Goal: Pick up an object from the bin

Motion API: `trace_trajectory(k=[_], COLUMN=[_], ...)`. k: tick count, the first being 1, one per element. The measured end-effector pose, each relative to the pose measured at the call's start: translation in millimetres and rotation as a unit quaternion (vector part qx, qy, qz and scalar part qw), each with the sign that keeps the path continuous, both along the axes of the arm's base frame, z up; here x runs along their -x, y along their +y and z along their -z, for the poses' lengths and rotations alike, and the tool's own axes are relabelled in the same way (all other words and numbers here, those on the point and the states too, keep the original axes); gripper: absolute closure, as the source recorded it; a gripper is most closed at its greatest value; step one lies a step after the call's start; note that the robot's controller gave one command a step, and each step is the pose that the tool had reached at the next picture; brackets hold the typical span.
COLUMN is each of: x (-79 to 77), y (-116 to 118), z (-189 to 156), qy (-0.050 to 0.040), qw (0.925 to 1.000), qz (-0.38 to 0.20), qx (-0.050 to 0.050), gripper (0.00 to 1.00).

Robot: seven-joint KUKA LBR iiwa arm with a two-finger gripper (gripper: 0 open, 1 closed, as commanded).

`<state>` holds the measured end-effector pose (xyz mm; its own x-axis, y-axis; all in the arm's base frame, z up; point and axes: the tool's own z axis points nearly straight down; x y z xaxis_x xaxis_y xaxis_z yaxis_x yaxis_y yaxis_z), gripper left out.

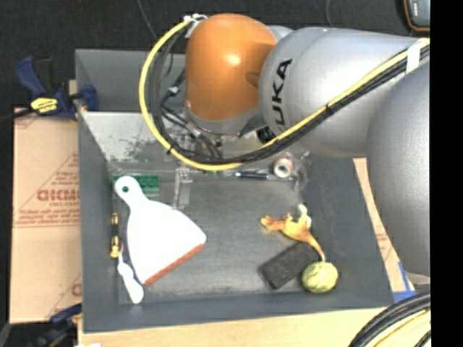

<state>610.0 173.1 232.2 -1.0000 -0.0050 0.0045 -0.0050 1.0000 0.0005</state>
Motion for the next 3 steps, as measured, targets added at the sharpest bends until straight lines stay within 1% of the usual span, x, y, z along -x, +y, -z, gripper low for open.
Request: trace_trajectory(k=[1, 2, 3], x=[-1.6, -20.5, -22.4], y=[-1, -20, -17], z=[-5, 117, 162], qy=[-0.0042, -0.0062, -0.008], qw=[1.0, 0.999, 0.9821], qz=[0.002, 0.043, 0.188], qx=[-0.001, -0.002, -0.003], gripper=[0.0, 0.0, 0.0])
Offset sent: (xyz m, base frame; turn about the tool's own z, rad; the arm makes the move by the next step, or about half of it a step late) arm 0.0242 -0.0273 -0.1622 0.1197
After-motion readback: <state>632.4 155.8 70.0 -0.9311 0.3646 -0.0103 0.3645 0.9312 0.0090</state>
